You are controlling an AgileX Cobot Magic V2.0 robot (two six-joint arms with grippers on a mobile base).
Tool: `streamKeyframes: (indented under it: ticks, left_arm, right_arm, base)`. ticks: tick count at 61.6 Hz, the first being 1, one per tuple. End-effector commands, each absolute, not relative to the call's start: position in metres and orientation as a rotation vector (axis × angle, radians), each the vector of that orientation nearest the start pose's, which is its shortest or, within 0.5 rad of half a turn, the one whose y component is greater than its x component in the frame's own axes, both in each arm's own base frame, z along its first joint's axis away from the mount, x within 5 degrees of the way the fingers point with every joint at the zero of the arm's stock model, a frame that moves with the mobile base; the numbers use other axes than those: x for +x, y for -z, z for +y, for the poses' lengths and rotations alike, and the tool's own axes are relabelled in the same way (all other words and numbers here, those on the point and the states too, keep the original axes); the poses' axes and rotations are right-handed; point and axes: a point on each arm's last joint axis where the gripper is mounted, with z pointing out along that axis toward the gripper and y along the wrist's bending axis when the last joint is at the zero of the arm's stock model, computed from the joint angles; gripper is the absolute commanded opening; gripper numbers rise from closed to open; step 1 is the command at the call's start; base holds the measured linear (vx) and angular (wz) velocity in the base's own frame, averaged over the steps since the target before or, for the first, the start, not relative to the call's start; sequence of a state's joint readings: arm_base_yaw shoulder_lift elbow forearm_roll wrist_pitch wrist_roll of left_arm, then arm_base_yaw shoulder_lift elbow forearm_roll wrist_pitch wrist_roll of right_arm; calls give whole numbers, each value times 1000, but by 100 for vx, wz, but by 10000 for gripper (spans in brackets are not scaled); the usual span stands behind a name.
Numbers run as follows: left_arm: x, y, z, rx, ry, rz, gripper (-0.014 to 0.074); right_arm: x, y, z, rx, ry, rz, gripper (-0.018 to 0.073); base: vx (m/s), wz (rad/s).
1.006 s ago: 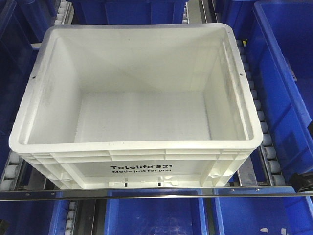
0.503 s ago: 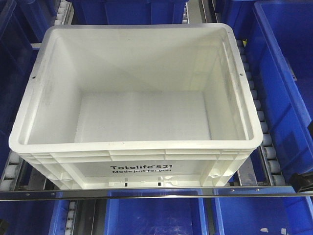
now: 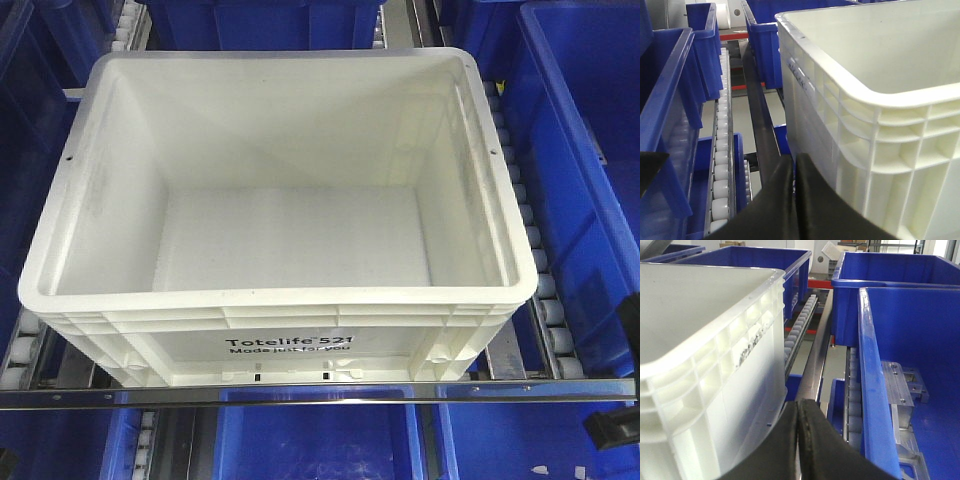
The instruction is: Move bin from left to right shelf
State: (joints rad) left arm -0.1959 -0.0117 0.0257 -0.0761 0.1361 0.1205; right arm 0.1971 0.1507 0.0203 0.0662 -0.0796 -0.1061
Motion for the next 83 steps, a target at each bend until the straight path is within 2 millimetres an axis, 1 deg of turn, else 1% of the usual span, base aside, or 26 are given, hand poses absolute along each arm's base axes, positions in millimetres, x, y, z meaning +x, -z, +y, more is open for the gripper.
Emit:
streamKeyframes:
  ticks: [1,5,12,83]
  left_arm:
    - [54,-206,-12,191,133,1524,-8]
    - [54,-206,-12,191,133,1525,-8]
    - [54,-205,-12,191,134,1532,-8]
    - [54,-205,-12,191,133,1531,-8]
  right_arm:
    - [61,-203,11,-154,-135,1482,-7]
    - [54,-203,10,-159,-134,1456,-7]
    - [56,-201,11,-149,-145,1476,-7]
    - [56,-201,11,-149,-146,1478,-7]
  base:
    - [0,0]
    - [0,0]
    - [0,0]
    - [0,0]
